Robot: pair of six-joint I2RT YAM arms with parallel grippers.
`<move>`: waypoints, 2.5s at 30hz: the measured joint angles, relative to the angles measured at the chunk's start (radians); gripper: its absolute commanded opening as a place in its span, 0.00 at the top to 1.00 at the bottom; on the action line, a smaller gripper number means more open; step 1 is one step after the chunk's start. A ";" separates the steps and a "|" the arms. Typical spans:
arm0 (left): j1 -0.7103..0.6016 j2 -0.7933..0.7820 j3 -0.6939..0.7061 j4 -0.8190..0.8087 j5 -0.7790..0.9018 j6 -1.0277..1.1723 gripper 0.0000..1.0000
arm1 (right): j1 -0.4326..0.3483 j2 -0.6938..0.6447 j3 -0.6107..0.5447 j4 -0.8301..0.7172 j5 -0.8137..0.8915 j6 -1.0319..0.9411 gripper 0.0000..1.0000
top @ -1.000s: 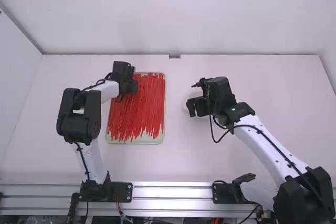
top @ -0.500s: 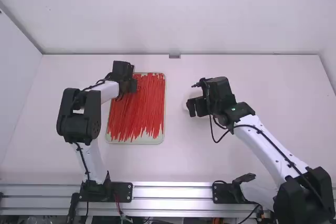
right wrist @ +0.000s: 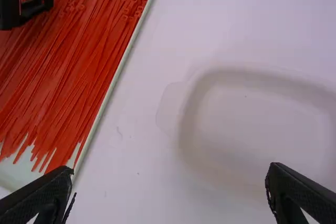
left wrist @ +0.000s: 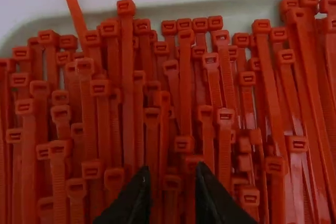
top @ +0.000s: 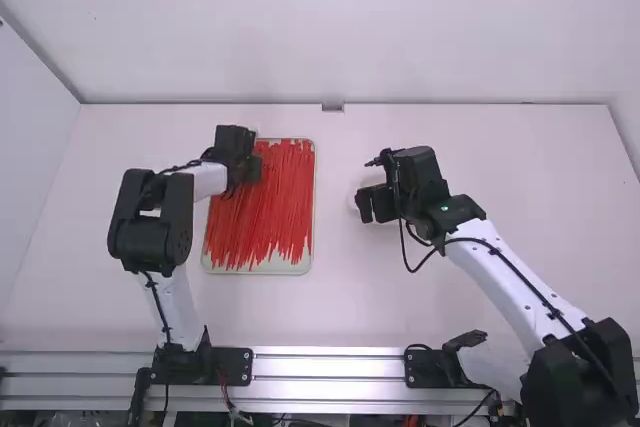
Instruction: Fasten the cable tie
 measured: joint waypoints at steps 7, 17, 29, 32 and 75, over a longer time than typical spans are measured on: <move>0.000 0.000 -0.002 0.001 0.005 0.000 0.89 | 0.000 0.000 0.000 -0.008 0.000 -0.002 0.02; 0.000 0.000 -0.002 -0.003 0.008 0.001 0.88 | 0.000 0.000 0.000 -0.011 0.000 -0.003 0.02; 0.000 0.000 -0.002 0.000 0.008 0.001 0.83 | 0.000 0.000 0.000 -0.015 0.000 -0.002 0.02; 0.000 0.000 -0.002 0.000 0.013 0.001 0.84 | 0.000 0.000 0.000 -0.014 0.001 -0.002 0.02; 0.000 -0.009 0.172 -0.175 0.015 0.023 0.98 | 0.000 0.000 0.000 -0.015 -0.001 0.000 0.02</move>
